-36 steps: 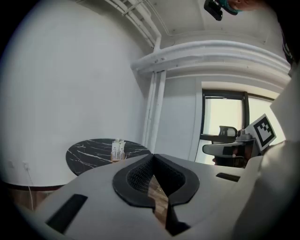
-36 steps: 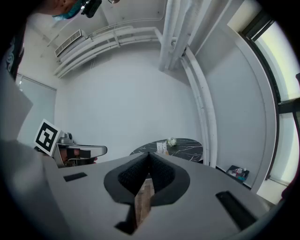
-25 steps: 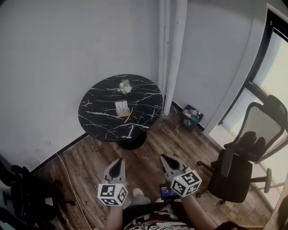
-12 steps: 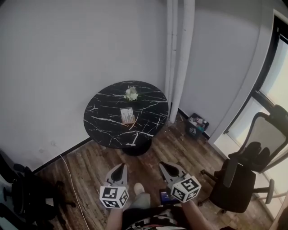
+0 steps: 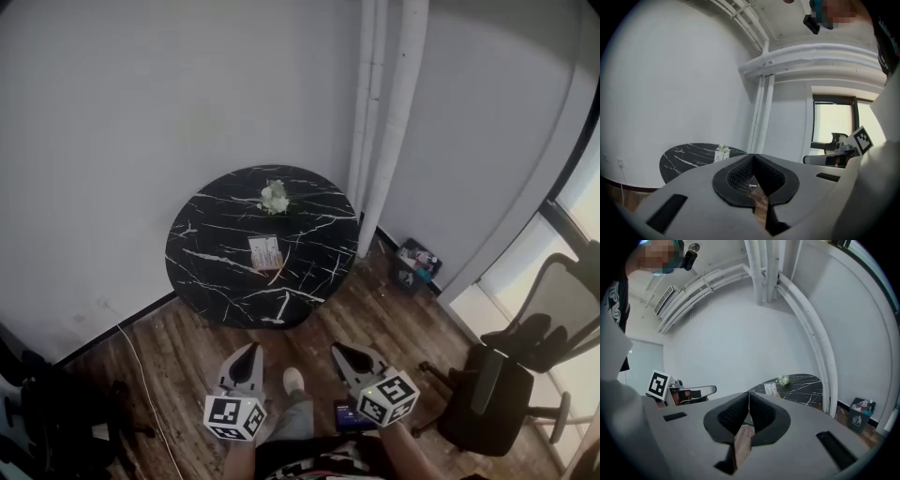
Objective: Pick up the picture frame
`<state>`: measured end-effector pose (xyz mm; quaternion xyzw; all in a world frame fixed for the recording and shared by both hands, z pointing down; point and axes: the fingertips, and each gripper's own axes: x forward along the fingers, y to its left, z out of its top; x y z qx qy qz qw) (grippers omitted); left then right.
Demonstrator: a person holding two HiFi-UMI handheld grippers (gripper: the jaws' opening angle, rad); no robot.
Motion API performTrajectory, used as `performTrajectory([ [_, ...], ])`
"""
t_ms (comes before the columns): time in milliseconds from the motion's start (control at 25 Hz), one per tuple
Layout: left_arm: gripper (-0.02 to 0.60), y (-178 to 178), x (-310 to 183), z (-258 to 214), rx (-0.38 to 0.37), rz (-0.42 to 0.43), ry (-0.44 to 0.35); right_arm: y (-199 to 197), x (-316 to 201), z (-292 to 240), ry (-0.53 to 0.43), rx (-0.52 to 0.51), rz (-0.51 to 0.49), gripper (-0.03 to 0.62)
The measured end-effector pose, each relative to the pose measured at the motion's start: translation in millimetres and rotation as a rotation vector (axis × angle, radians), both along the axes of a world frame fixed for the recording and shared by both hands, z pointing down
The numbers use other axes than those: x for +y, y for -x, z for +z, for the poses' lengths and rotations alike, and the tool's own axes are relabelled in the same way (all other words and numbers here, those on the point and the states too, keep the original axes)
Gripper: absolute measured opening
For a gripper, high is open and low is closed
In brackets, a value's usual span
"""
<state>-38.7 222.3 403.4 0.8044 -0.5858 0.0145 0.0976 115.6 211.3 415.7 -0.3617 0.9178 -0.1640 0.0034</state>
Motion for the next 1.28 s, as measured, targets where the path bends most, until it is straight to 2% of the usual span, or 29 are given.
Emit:
performTrajectory([
  [400, 0.013, 56.9, -133.8, 13.2, -0.044, -0.014, 0.066, 51.6, -125.0, 13.2, 0.063, 0.032, -0.007, 0.018],
  [640, 0.013, 90.1, -199.6, 30.1, -0.040, -0.016, 0.111, 74.9, -190.9, 25.3, 0.094, 0.085, 0.009, 0.018],
  [720, 0.014, 96.9, -219.8, 37.4, -0.057, 0.000, 0.124, 82.0, -210.5, 31.0, 0.081, 0.144, 0.007, 0.018],
  [880, 0.014, 106.9, -251.0, 54.4, -0.094, 0.033, 0.154, 94.7, -239.3, 49.1, 0.038, 0.317, -0.021, 0.018],
  [1120, 0.014, 112.0, -287.1, 76.3, -0.123, 0.093, 0.183, 103.9, -271.6, 65.3, 0.040, 0.338, -0.002, 0.018],
  [1280, 0.014, 109.9, -296.9, 84.3, -0.125, 0.128, 0.195, 103.2, -275.5, 70.3, 0.041, 0.372, 0.016, 0.018],
])
